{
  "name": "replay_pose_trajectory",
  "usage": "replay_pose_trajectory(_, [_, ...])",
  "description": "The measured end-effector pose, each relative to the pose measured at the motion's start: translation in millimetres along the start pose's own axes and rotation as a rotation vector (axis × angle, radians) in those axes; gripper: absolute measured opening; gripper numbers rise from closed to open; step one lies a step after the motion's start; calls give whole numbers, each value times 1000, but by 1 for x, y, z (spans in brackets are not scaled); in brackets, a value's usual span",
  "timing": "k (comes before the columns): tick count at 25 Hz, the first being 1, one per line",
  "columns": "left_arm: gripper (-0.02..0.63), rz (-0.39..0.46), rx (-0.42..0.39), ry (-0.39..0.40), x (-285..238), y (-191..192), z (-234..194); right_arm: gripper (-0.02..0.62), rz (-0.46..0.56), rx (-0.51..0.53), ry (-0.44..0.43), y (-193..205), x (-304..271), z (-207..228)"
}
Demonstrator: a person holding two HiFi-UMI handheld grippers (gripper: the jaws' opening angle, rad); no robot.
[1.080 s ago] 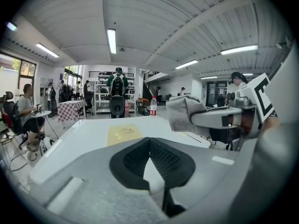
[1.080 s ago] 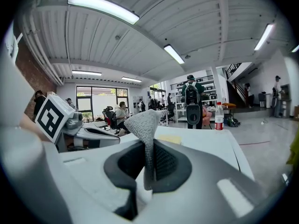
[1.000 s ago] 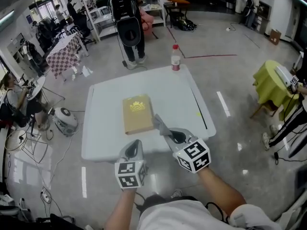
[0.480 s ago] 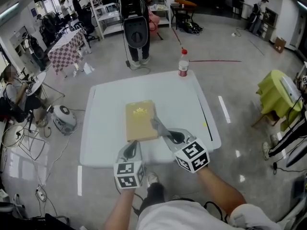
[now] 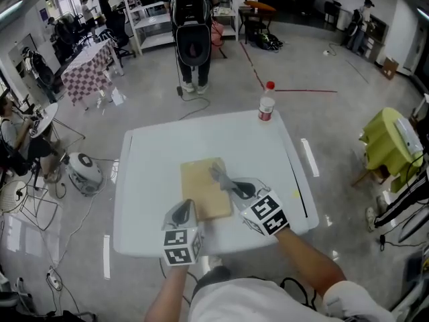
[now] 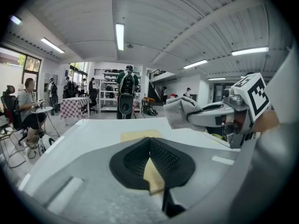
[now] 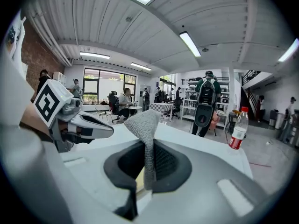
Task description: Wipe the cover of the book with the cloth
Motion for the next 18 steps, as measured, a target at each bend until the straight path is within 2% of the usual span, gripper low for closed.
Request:
replay_pose_trajectory(8, [6, -18, -4, 34, -36, -2, -34, 17, -94, 84, -22, 9, -64, 32])
replay_pose_trajectory(18, [6, -40, 33, 54, -54, 9, -61, 17, -227, 300, -63, 25, -133, 51])
Point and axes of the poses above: the fingertips, and each gripper's own axes: x backward along the fingers, z to its right, y out of its underside, the point moved 3 cm from there along x, backward along the fingers, and after that the axes turned 7 degrees about z, right-handed, at the moved point
